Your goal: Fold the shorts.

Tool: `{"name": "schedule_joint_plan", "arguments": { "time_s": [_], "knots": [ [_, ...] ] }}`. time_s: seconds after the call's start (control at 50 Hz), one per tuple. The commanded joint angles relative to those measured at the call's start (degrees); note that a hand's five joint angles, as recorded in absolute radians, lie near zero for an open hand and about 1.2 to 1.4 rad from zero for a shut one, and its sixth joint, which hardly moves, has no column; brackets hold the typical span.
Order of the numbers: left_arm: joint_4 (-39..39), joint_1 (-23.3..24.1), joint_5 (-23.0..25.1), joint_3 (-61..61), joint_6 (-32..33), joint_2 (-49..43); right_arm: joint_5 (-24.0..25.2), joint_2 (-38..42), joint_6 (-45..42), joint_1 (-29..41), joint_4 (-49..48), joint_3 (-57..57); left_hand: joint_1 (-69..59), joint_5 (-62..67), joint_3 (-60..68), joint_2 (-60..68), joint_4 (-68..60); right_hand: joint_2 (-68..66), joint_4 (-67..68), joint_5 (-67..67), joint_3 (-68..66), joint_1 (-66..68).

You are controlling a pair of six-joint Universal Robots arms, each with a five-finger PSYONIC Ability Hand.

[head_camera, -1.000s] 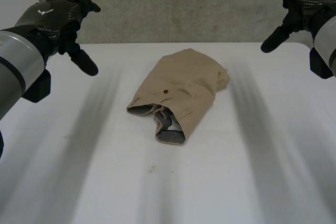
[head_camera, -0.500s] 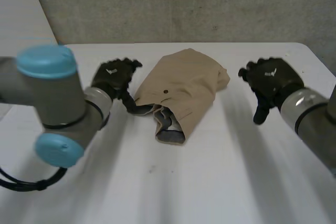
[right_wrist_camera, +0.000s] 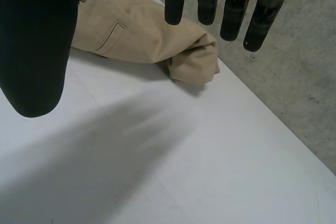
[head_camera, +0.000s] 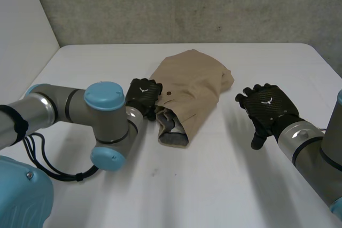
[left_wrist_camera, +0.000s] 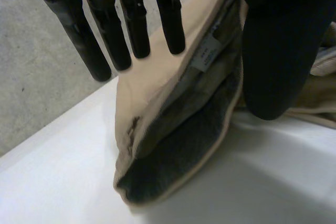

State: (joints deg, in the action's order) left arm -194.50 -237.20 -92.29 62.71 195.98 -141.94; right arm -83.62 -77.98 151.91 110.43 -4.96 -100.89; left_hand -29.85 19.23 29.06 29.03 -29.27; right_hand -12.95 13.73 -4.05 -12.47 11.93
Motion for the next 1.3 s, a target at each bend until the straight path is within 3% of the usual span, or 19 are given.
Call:
{"name": "schedule_joint_plan", "arguments": {
  "time_s": [0.02, 0.04, 0.08, 0.16, 0.24, 0.32, 0.42, 0.58, 0.66, 0.76, 0.9, 1.0, 1.06, 1.2, 1.3],
  "knots": [
    [-1.23, -0.11, -0.17, -3.81, 0.10, -3.07, -0.05, 0.46, -0.04, 0.05, -0.92, -0.44, -26.23, 26.86, 27.03, 27.06, -26.82, 2.95, -3.73, 4.05, 2.47, -1.93],
    [-1.23, -0.11, -0.78, -4.87, 0.19, -4.03, -0.05, 0.46, -0.04, 0.05, -0.92, -0.53, -38.94, 39.57, 39.74, 39.76, -39.53, 2.95, -3.73, 4.05, 2.47, -1.93],
    [-1.14, -0.37, -1.58, -5.84, 0.28, -4.65, -0.05, 0.55, -0.04, 0.05, -0.92, -0.53, -50.11, 50.73, 50.91, 50.93, -50.70, 2.95, -3.73, 4.05, 2.47, -1.93],
    [-1.49, -0.81, -7.36, -6.28, 0.80, -4.04, -0.05, 0.64, -0.04, 0.05, -0.92, -0.71, -50.15, 50.77, 50.94, 50.97, -50.73, 2.95, -3.73, 4.05, 2.47, -1.93],
    [-4.56, -2.73, -16.41, -4.71, 0.72, 1.38, 0.04, 0.55, -0.04, 0.14, -1.01, -0.71, -50.15, 50.77, 50.94, 50.97, -50.73, 2.95, -3.73, 4.05, 2.47, -1.93],
    [-9.56, -7.82, -17.93, 1.08, 0.45, 11.04, 0.04, 0.55, -0.04, 0.23, -0.92, -0.80, -50.15, 50.77, 50.94, 50.97, -50.73, 2.95, -3.73, 4.05, 2.47, -1.93],
    [-15.46, -11.53, -17.84, 5.75, -0.16, 21.69, 0.12, 0.55, -0.04, 0.32, -0.92, -0.88, -50.15, 50.77, 50.94, 50.97, -50.73, 2.95, -3.73, 4.05, 2.47, -1.93],
    [-16.26, -9.87, -16.26, 5.67, -5.52, 30.85, 0.13, 0.55, -0.04, 0.76, -0.92, -0.88, -50.15, 50.77, 50.94, 50.97, -50.73, 2.95, -3.73, 4.05, 2.47, -1.93],
    [-16.26, -5.48, -11.00, 3.48, -5.79, 31.47, 0.13, 0.55, 0.05, 0.58, -0.84, -0.97, -50.15, 50.77, 50.94, 50.97, -50.73, 2.95, -3.73, 4.05, 2.47, -1.93],
    [-16.26, 3.65, -2.57, -1.00, -5.61, 24.46, -0.23, 0.29, 0.23, 0.14, -0.75, -1.06, -50.15, 50.77, 50.94, 50.97, -50.73, 2.95, -3.73, 4.05, 2.47, -1.93],
    [-16.00, 10.70, 0.26, -6.01, -3.60, 13.11, -1.01, -0.15, 0.14, -0.38, -0.75, -1.15, -50.15, 50.77, 50.94, 50.97, -50.73, 2.95, -3.73, 4.05, 2.47, -1.93],
    [-14.68, 14.82, 1.05, -8.48, 1.49, 5.20, -1.02, -0.68, 0.14, -3.54, -0.75, -0.89, 9.44, -8.82, -8.64, -8.62, 8.85, 2.95, -3.73, 4.05, 2.47, -1.93],
    [-13.80, 16.23, 1.32, -8.04, 4.31, 4.22, -1.02, -0.77, 0.23, -5.74, -0.57, -0.62, 18.76, -18.13, -17.96, -17.93, 18.17, 2.95, -3.73, 4.05, 2.47, -1.93],
    [-13.18, 16.86, 0.62, -5.76, 6.34, 8.43, -0.93, -0.85, 0.84, -6.36, -0.57, -0.18, 19.47, -18.84, -18.67, -18.64, 18.88, 2.95, -3.73, 4.05, 2.47, -1.93],
    [-13.10, 13.97, 0.53, 0.82, 6.08, 16.33, -0.49, -1.29, 1.72, -6.28, 0.04, -0.01, 18.80, -18.17, -18.00, -17.98, 18.21, 2.95, -3.73, 4.05, 2.47, -1.93]
  ]
}}
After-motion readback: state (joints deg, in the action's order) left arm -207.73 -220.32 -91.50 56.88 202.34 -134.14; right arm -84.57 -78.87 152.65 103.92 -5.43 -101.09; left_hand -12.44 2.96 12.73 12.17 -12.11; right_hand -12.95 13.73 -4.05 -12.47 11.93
